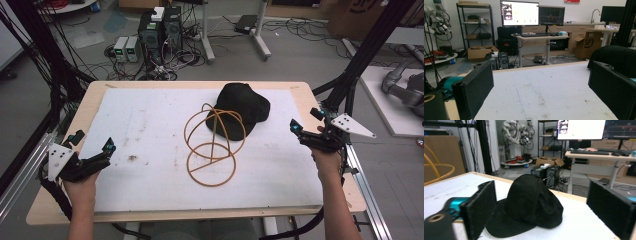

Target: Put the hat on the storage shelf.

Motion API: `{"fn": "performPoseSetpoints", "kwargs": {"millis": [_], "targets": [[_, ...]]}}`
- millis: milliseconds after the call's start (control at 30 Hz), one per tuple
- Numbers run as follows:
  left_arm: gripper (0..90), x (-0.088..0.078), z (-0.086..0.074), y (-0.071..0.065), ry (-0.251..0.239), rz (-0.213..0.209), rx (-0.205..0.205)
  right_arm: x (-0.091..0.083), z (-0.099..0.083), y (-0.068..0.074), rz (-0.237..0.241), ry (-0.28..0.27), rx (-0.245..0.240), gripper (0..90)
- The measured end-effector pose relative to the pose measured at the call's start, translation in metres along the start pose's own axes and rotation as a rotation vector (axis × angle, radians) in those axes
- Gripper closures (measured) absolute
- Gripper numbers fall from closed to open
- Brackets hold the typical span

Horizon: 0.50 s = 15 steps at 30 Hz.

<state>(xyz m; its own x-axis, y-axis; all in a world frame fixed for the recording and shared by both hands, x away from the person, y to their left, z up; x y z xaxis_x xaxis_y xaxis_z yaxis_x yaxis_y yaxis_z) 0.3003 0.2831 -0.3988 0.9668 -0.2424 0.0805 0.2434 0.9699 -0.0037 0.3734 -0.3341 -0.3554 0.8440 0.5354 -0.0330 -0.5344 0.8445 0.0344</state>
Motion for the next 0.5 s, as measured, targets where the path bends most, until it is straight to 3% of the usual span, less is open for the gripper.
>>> {"fn": "performPoseSetpoints", "kwargs": {"millis": [267,500], "targets": [[6.4,0.0,0.0,0.0,-0.002,0.001,-0.002,0.017,0.007,-0.006,-0.001,0.002,-0.015,12.8],[6.4,0.001,-0.001,0.0,0.001,-0.002,-0.003,0.033,0.009,-0.015,0.018,0.027,0.003,12.6]]}}
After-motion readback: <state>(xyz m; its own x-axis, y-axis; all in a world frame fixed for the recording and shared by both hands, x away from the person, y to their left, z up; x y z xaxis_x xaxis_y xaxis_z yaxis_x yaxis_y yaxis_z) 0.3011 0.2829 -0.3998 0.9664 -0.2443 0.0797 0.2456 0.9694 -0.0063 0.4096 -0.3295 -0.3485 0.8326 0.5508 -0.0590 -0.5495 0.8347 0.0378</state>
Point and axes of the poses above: each handheld gripper's, and its own axes: x roughly forward along the jaws, z roughly out of its top, y roughly to its left, the point moved 4 cm from there along x, roughly forward along the jaws, and after that the axes turned 2 degrees about -y, right-handed, at the moved point
